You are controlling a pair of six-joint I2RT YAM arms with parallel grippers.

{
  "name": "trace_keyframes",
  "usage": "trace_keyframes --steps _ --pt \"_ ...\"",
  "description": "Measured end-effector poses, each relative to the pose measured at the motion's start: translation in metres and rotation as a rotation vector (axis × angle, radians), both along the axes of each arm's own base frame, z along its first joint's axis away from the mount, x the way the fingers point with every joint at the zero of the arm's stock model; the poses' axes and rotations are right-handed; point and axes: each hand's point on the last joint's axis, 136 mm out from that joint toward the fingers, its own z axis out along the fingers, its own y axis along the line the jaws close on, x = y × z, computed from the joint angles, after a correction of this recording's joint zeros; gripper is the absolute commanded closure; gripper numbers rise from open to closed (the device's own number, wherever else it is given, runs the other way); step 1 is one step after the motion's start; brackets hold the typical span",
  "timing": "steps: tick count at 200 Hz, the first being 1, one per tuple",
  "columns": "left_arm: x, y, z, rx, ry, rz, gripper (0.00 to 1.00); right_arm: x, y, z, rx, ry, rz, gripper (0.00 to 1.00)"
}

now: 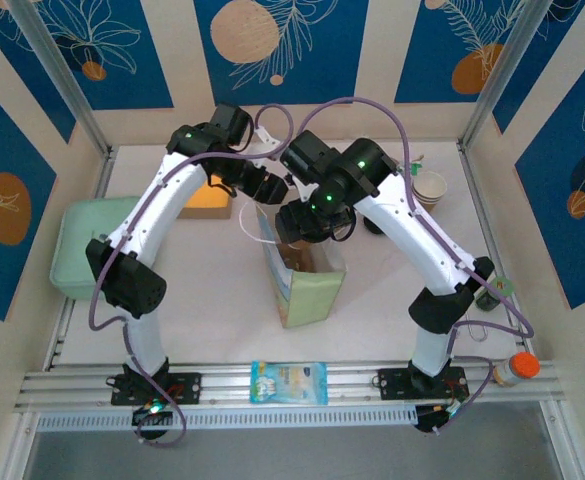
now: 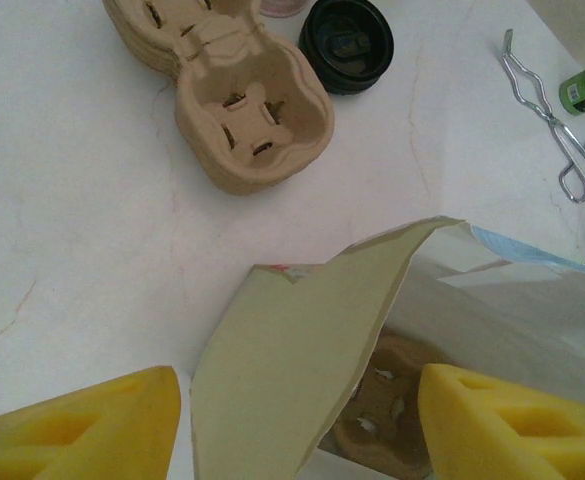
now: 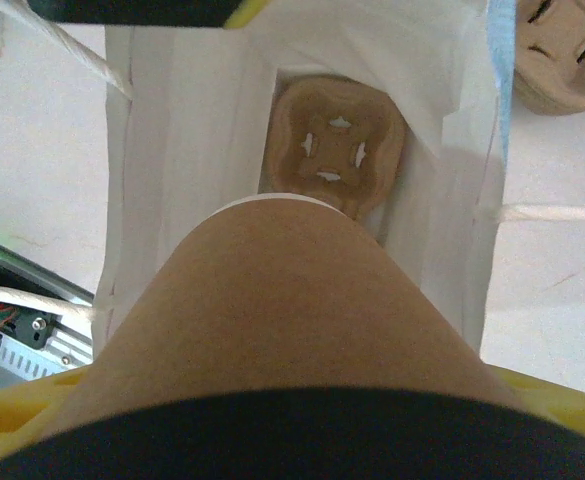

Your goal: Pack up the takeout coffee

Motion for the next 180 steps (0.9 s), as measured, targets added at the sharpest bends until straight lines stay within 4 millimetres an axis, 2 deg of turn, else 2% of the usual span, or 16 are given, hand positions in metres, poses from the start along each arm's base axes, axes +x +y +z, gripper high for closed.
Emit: trace_keyframes --steps 52,95,144,180 --pt "-0.004 0.000 -0.007 0.008 0.015 -0.003 0.58 -0.003 0.009 -0.004 -0.011 0.002 0.002 0.40" --pt "-0.007 -0.001 -0.008 0.007 0.013 -0.002 0.68 -0.004 0.018 -0.013 -0.048 -0.002 0.004 0.40" --pt "-0.009 -0.003 -0.006 0.001 -0.003 0.001 0.79 0.000 0.010 -0.025 -0.106 -0.006 -0.030 0.43" --pt "-0.011 -0.003 -0.004 -0.004 -0.007 0.008 0.83 0.001 0.003 -0.036 -0.152 0.007 -0.054 0.44"
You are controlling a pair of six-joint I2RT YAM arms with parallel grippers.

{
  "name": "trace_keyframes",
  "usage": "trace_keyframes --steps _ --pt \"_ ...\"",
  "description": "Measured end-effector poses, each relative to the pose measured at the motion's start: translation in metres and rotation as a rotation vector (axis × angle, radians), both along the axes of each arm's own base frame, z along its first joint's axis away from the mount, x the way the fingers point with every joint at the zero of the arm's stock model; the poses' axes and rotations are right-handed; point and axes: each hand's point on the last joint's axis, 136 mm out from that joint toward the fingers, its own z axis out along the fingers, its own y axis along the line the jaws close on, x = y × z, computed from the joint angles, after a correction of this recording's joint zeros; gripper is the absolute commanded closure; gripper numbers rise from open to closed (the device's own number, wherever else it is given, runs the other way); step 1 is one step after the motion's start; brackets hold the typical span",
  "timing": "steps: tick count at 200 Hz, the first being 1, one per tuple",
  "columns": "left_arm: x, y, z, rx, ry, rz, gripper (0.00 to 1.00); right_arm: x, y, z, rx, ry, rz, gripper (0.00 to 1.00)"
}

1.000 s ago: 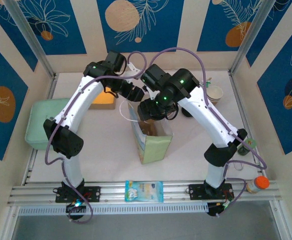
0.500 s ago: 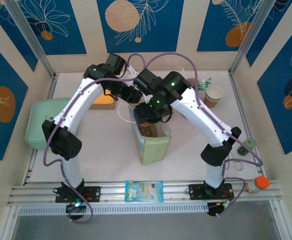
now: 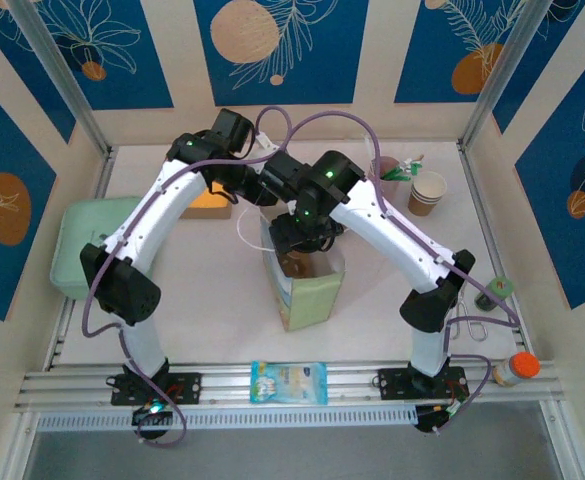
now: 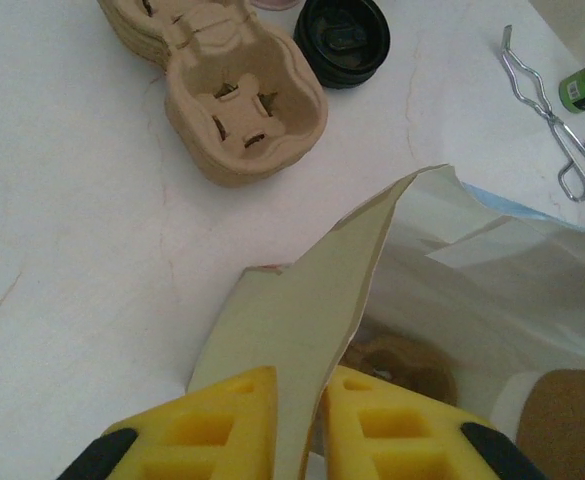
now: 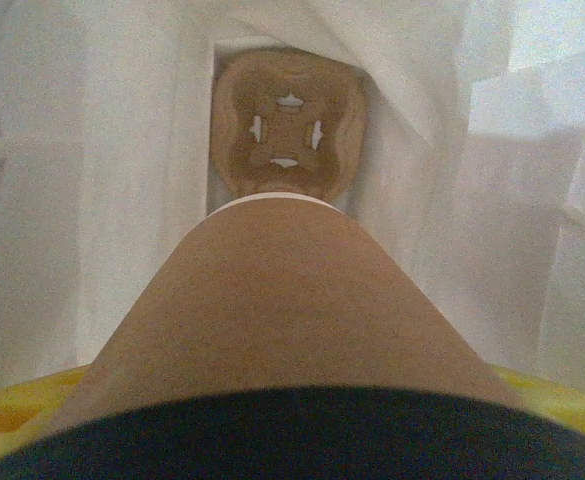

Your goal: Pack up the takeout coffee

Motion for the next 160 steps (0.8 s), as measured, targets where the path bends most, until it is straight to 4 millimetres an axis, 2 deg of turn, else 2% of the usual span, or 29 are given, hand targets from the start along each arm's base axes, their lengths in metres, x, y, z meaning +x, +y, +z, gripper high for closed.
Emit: trace_keyframes --steps 39,109,160 --pt "-0.004 -0.002 0.001 -0.003 -0.001 0.001 0.86 -0.001 0.000 -0.002 -0.011 -0.004 -0.011 0.45" --pt "-0.007 -0.005 -0.002 -0.005 -0.012 0.011 0.93 -0.017 0.013 -0.003 -0.008 0.001 0.029 0.45" --pt "-0.006 -0.002 -0.006 0.008 -0.018 0.037 0.97 -0.019 0.006 -0.020 -0.061 0.038 0.013 0.45"
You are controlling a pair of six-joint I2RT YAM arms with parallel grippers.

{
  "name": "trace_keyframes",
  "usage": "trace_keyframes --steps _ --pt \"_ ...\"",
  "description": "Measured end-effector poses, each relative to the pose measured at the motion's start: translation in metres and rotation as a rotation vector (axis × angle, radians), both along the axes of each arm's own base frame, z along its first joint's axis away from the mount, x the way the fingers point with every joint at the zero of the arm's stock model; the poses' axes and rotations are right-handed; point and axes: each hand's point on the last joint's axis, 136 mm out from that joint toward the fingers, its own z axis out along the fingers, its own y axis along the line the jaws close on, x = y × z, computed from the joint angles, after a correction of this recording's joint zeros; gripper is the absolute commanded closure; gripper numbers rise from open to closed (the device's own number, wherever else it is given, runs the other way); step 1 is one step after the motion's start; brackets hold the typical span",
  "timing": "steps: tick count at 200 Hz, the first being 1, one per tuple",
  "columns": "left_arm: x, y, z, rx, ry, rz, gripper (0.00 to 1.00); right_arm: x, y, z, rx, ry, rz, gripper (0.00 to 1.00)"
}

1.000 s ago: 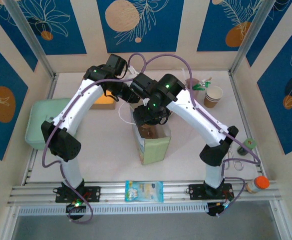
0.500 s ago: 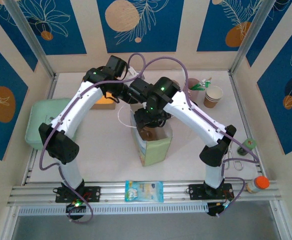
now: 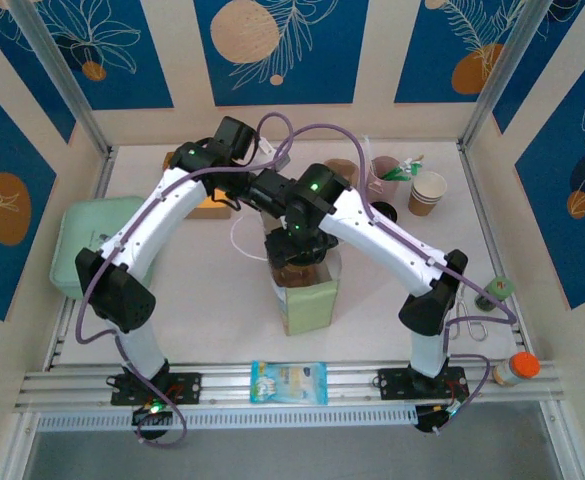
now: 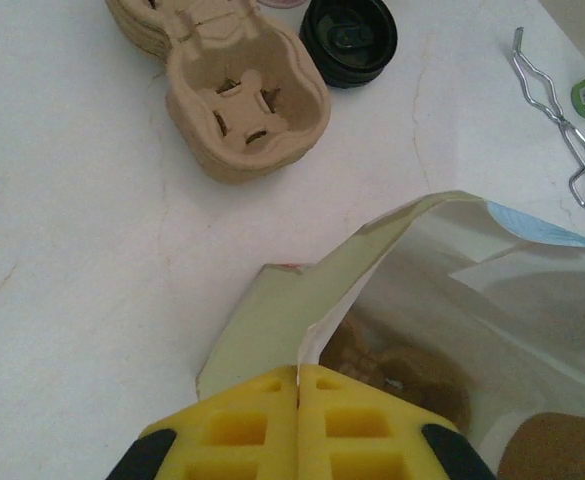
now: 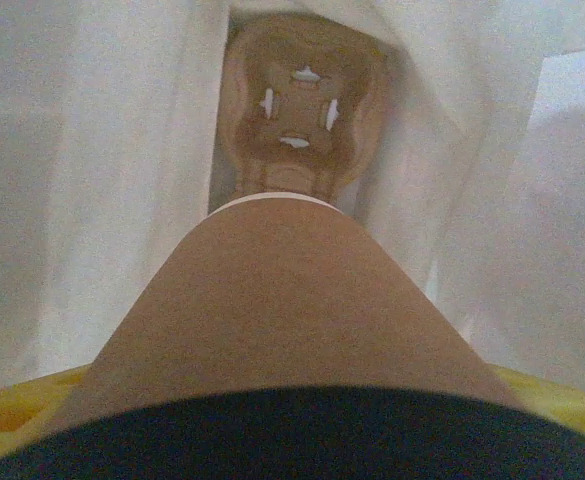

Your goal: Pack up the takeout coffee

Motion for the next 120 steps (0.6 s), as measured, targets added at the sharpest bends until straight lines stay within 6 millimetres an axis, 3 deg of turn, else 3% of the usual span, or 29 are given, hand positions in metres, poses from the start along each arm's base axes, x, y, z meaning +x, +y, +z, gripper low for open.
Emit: trace_keyframes --steps 61,120 --pt "0.002 0.003 0.007 0.007 -0.031 0.023 1.00 0.005 -0.014 -0.014 -0.050 0.020 -0.060 0.45" --pt "0.005 0.003 0.003 0.006 -0.032 0.042 1.00 -0.010 -0.009 -0.025 -0.066 0.071 -0.032 0.45"
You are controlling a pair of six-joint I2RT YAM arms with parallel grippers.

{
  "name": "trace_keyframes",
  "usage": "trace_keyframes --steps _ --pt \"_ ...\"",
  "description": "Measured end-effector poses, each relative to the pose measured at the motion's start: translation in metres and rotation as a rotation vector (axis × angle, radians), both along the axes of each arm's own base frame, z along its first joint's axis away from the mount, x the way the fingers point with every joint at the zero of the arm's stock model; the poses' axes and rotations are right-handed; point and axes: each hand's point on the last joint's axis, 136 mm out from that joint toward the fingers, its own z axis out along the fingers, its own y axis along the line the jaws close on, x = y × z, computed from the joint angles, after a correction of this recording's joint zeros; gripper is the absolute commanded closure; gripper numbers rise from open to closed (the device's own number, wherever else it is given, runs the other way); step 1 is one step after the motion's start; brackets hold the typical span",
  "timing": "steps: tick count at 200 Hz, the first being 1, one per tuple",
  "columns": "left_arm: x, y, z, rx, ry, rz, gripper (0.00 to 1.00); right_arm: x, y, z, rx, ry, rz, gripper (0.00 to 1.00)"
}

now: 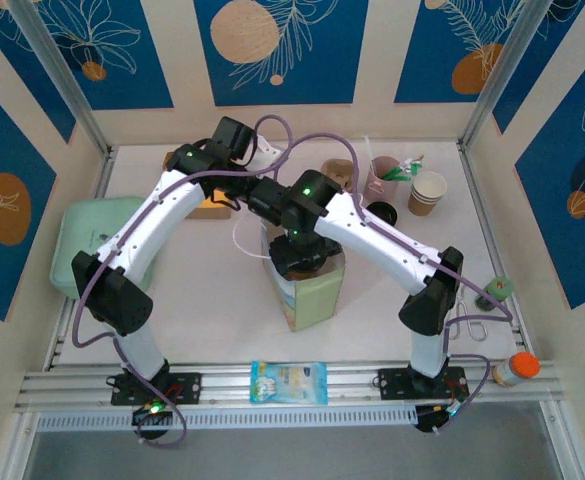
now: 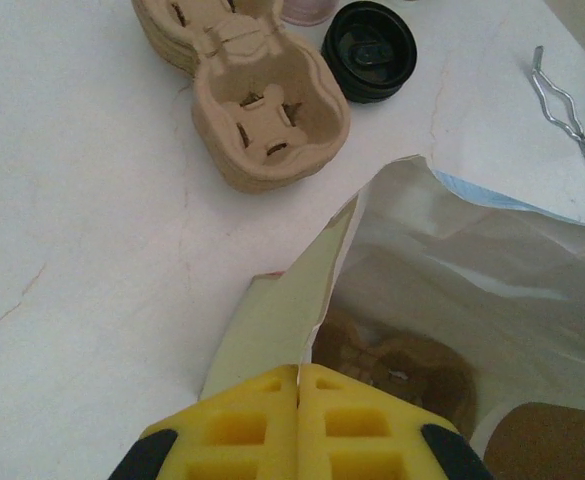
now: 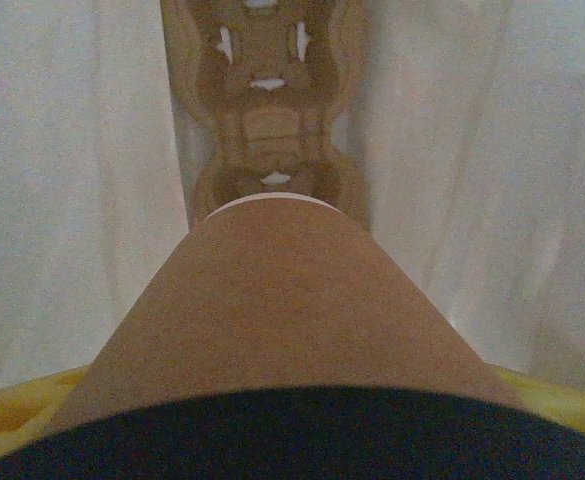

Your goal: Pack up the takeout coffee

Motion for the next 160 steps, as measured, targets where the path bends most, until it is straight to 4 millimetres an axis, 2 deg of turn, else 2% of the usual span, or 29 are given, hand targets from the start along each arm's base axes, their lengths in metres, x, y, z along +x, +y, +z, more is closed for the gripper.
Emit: trace_keyframes --steps 46,107,160 --pt "0.001 0.003 -0.002 0.008 -0.005 0.014 1.00 -0.009 -0.012 -0.022 -0.058 0.076 -0.014 0.45" --pt "0.002 0.002 -0.002 0.003 -0.009 0.016 1.00 -0.010 -0.013 -0.027 -0.050 0.097 -0.025 0.45" --pt "-0.001 0.003 -0.002 -0.002 -0.008 0.023 1.00 -0.012 -0.003 -0.026 -0.001 0.109 -0.022 0.46"
